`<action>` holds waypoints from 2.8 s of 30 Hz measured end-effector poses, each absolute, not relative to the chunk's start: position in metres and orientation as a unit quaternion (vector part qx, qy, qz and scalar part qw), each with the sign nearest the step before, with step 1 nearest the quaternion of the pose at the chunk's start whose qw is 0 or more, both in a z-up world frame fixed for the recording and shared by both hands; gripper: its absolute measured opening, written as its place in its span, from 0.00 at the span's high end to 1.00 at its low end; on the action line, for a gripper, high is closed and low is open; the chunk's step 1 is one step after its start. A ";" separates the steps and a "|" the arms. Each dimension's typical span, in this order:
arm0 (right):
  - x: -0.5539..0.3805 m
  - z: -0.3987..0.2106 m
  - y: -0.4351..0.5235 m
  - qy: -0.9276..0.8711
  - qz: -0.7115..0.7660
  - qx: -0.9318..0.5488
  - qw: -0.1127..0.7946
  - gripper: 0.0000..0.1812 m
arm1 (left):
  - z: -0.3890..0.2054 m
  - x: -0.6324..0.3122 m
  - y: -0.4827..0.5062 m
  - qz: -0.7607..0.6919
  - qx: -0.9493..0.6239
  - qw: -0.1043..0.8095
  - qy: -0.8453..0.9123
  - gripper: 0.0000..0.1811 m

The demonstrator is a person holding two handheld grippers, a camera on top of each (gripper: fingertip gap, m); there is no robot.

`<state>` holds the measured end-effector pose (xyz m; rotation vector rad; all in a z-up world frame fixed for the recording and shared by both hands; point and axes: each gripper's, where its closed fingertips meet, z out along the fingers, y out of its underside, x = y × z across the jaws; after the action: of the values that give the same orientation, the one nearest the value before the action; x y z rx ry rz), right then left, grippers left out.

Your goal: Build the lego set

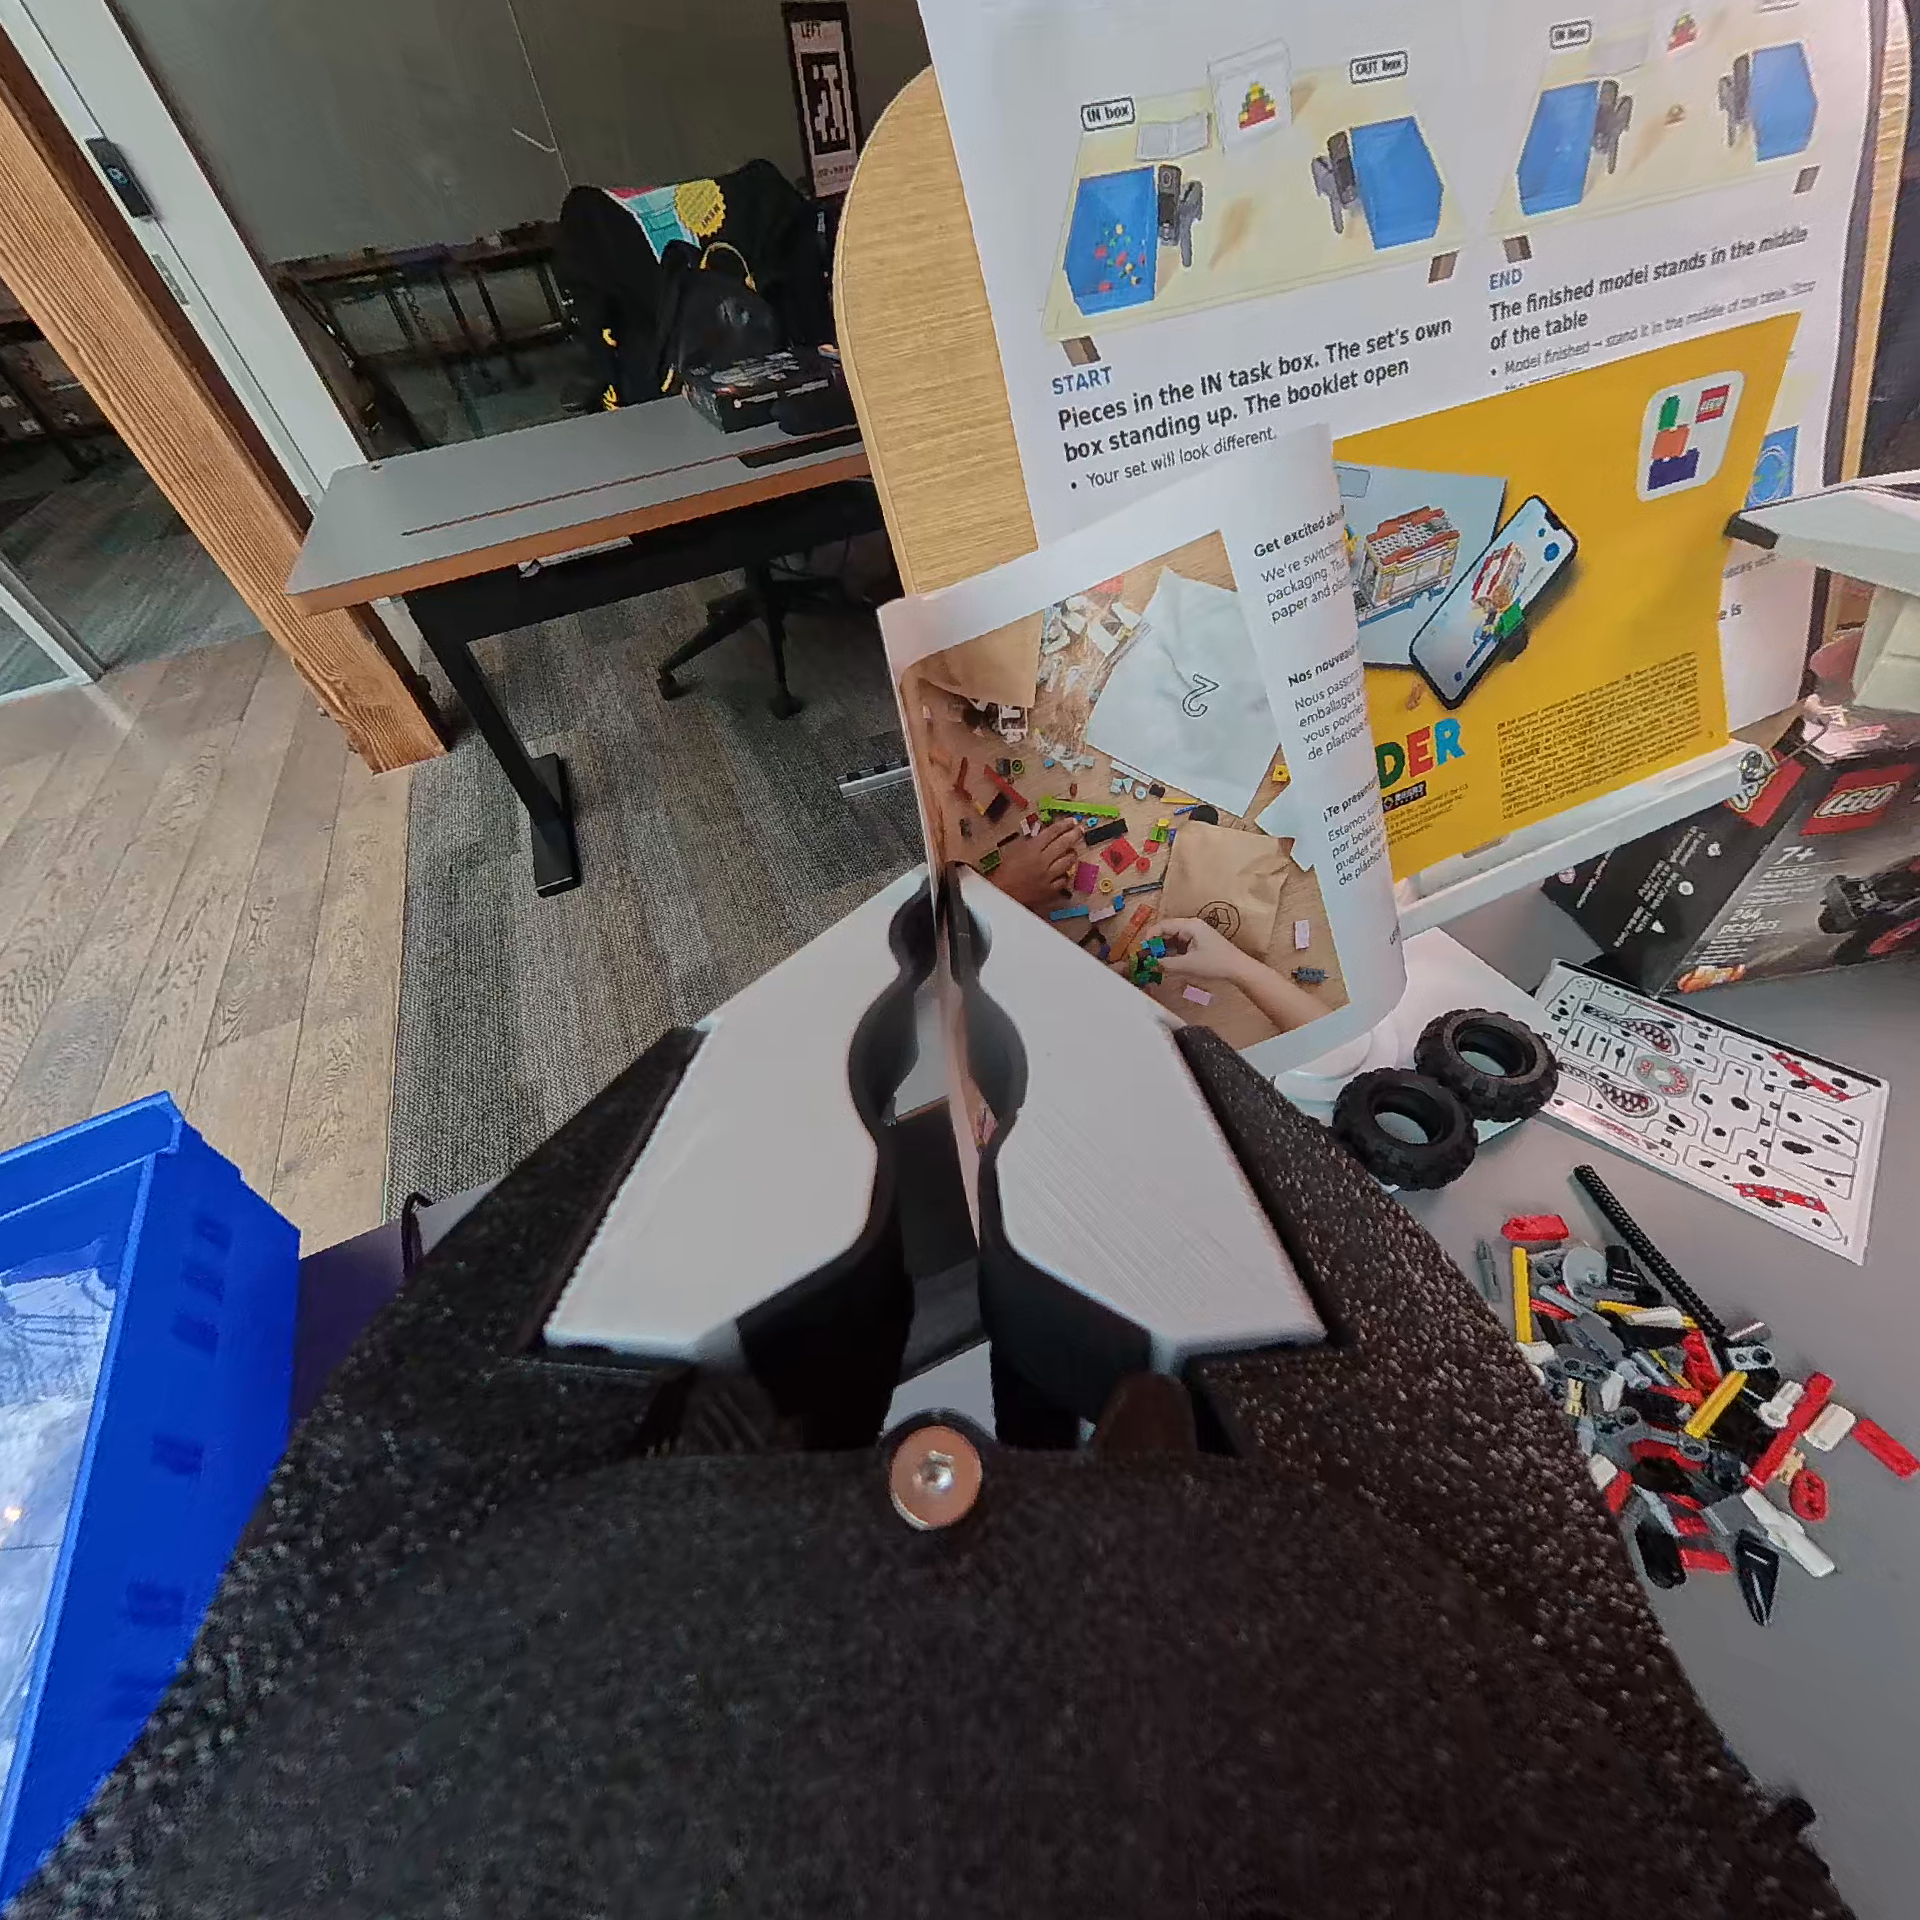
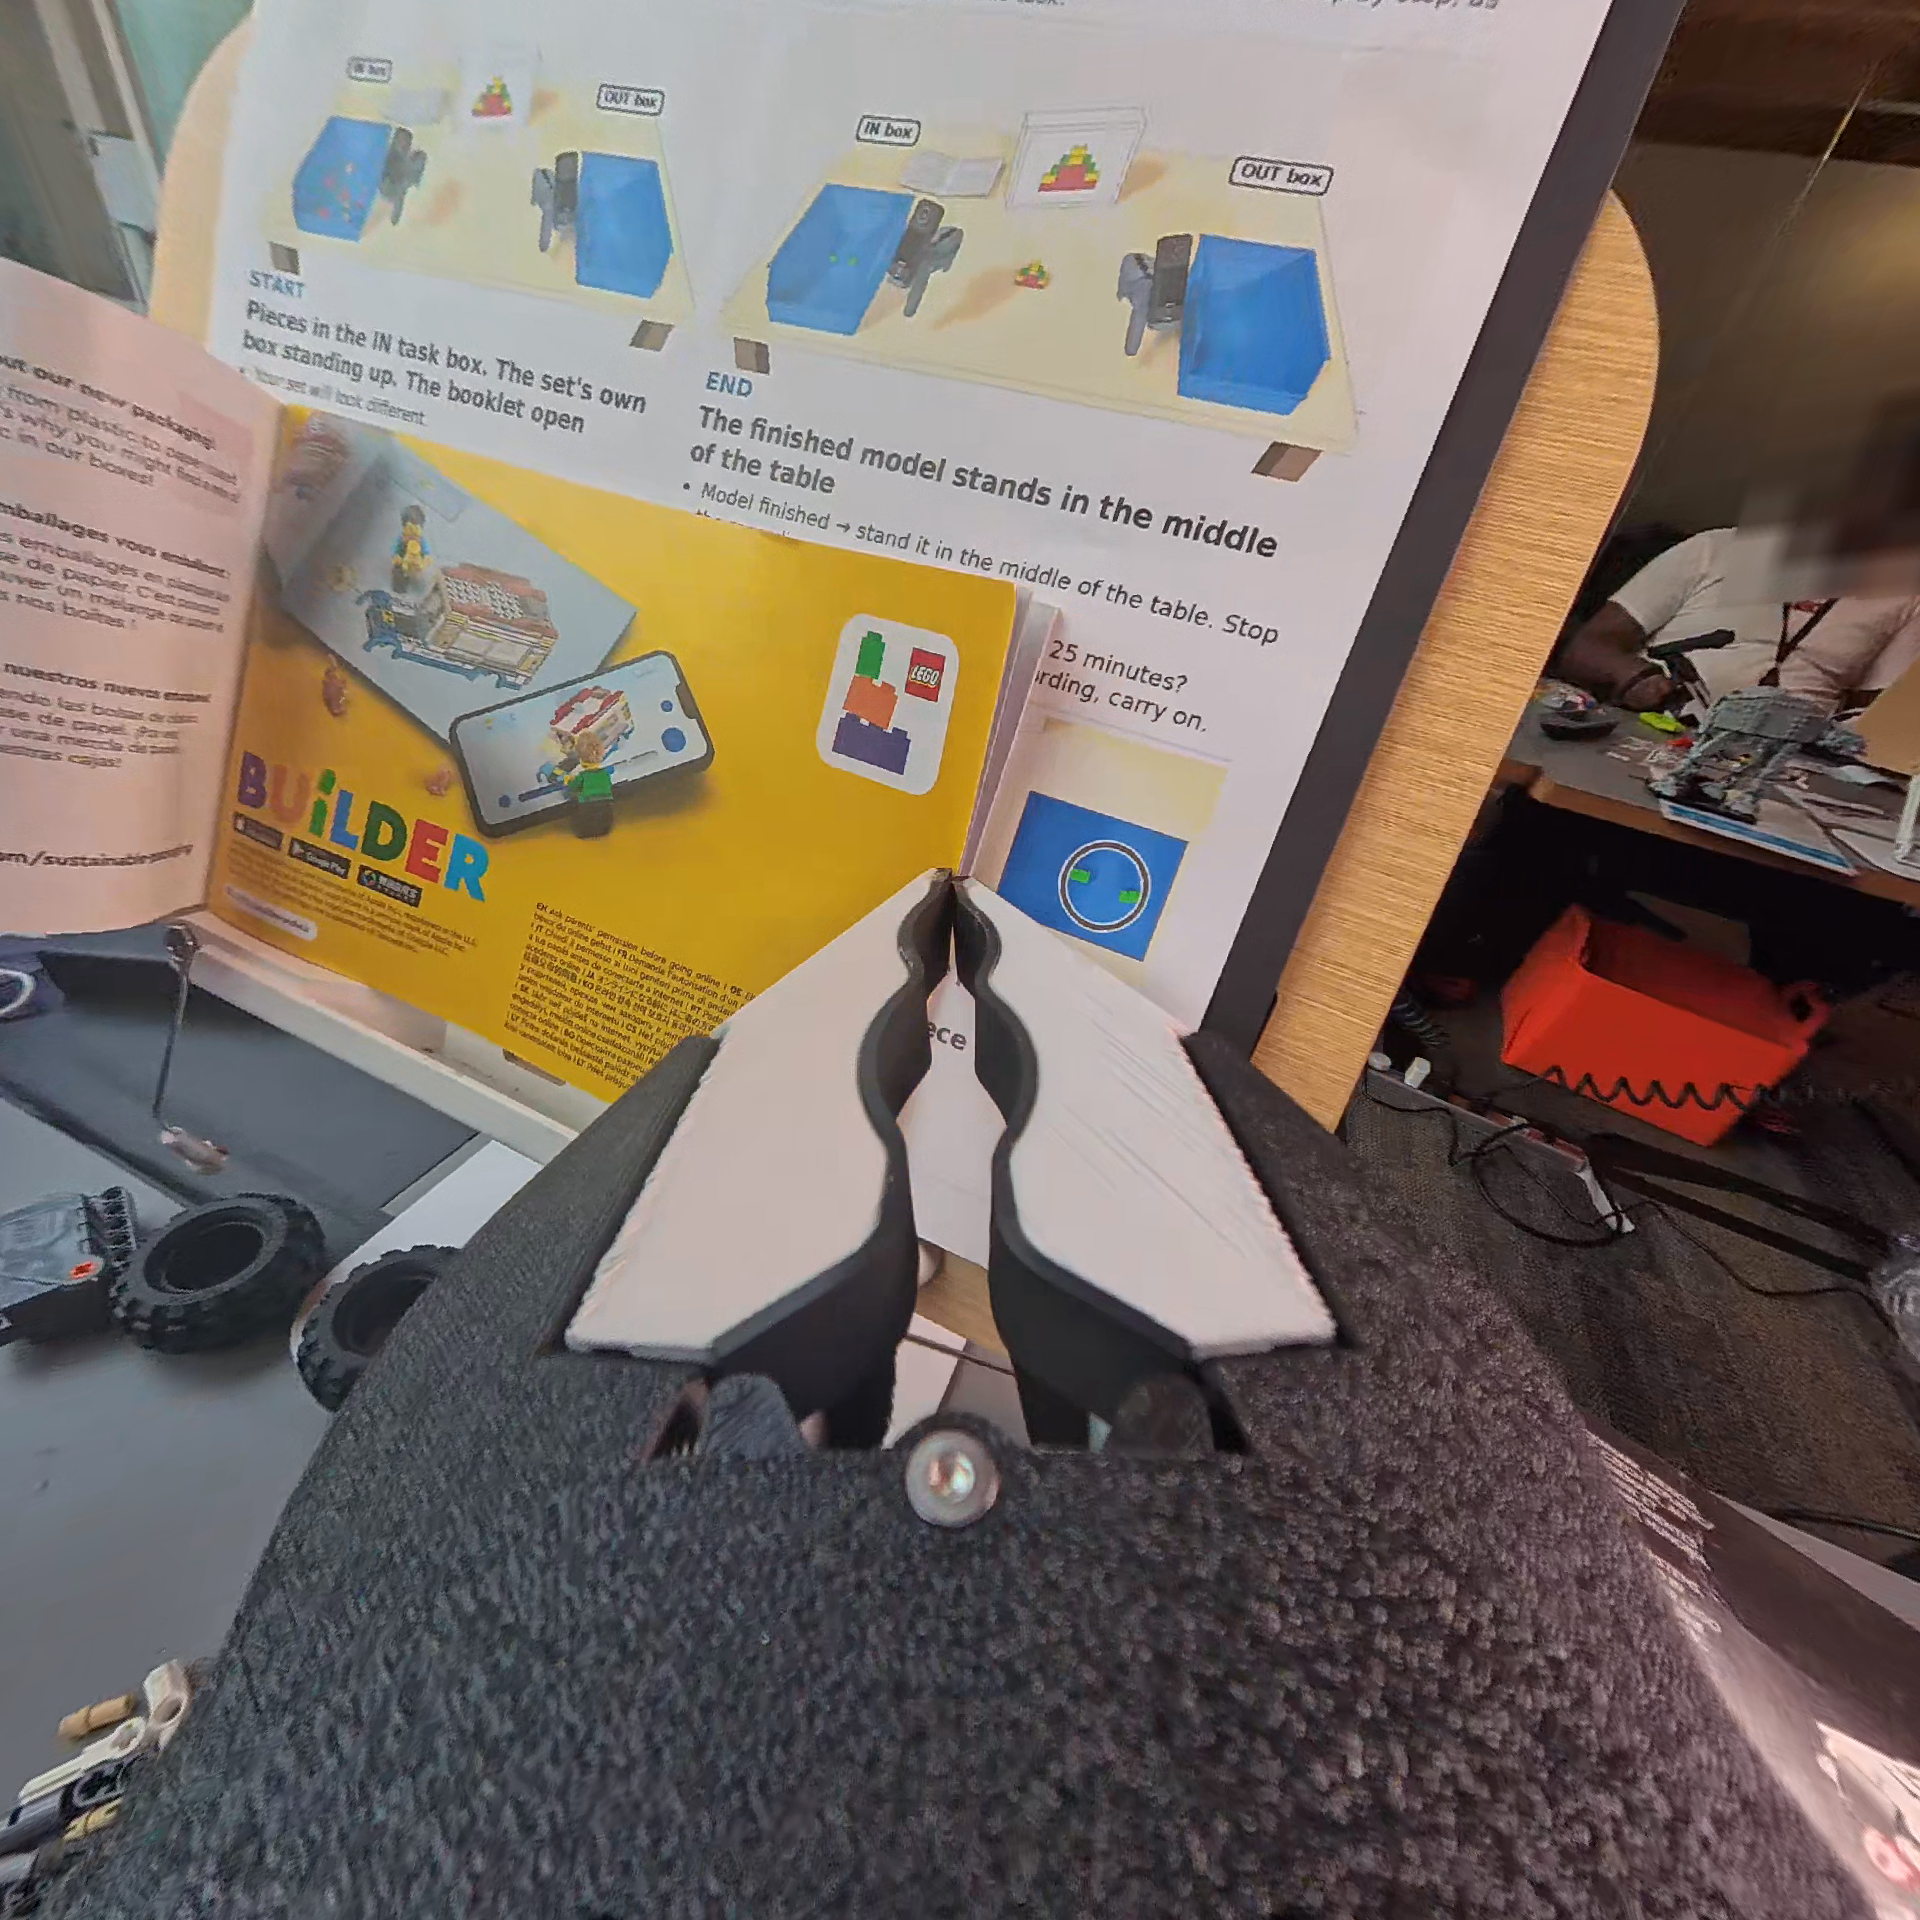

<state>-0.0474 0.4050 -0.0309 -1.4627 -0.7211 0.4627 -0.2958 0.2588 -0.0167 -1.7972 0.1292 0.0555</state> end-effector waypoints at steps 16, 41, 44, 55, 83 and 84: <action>-0.053 0.004 0.406 -0.382 0.241 -0.613 0.649 0.81 | -0.021 -0.304 0.268 0.037 -0.780 0.622 0.056 1.00; -0.066 -0.001 0.410 -0.430 0.160 -0.629 0.628 0.78 | -0.028 -0.302 0.270 0.033 -0.781 0.620 0.065 1.00; -0.064 -0.003 0.418 -0.385 0.084 -0.637 0.663 0.88 | -0.030 -0.300 0.270 0.032 -0.782 0.619 0.066 1.00; -0.060 0.001 0.422 -0.326 0.064 -0.648 0.685 1.00 | -0.036 -0.296 0.270 0.024 -0.783 0.618 0.068 0.99; -0.065 0.012 0.424 -0.431 0.087 -0.614 0.656 0.96 | -0.032 -0.307 0.271 0.046 -0.780 0.621 0.063 0.99; -0.065 0.012 0.423 -0.433 0.086 -0.611 0.657 0.98 | -0.033 -0.308 0.270 0.046 -0.780 0.621 0.063 0.99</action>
<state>-0.0647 0.4234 0.0120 -1.3842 -0.9805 0.1949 -0.3080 0.2704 -0.0327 -1.7934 0.1450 0.1055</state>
